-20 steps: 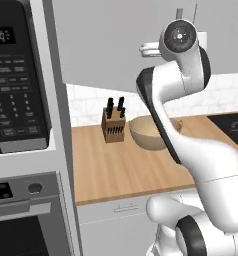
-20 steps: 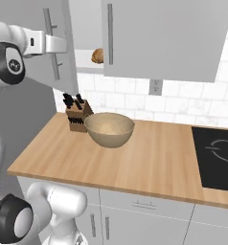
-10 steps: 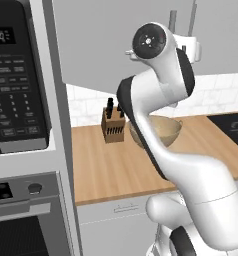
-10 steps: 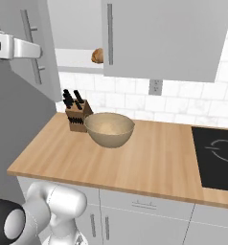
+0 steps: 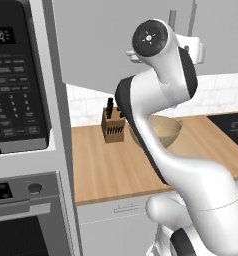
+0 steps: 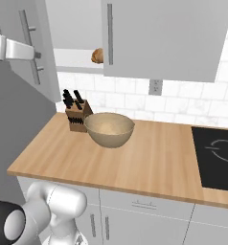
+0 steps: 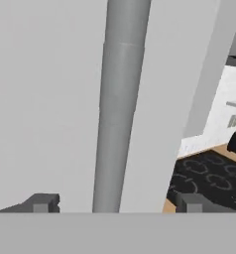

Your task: Open the cabinet, pick up the bread from the cabinet and place it in the basket. Then move the basket to the dining counter.

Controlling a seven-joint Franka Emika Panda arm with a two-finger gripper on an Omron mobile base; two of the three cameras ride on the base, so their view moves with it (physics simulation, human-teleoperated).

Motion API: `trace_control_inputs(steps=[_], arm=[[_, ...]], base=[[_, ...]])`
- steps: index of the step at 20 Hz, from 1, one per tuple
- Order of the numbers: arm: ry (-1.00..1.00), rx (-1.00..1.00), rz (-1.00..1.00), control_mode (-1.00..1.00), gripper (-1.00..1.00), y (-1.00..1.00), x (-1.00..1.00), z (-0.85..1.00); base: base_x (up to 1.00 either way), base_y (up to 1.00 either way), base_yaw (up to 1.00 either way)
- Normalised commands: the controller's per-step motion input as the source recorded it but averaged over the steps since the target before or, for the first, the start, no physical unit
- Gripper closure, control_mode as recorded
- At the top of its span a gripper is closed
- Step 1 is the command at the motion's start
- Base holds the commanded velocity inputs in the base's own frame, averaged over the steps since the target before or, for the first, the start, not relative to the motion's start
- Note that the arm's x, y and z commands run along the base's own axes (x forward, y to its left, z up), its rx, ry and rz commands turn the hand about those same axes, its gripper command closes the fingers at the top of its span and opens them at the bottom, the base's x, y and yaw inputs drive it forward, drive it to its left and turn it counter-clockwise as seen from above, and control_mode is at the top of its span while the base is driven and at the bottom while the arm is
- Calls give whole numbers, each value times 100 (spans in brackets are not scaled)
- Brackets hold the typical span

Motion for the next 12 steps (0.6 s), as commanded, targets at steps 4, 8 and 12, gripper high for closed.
trace_control_inputs(steps=[4,8,12], arm=[[-1,12,0,-100,-100,0,-100,14],[0,35,17,-100,-100,-42,-67,1],[1,65,32,-100,-100,-96,-16,-18]], base=[[0,0,0],[0,0,0],[0,0,0]])
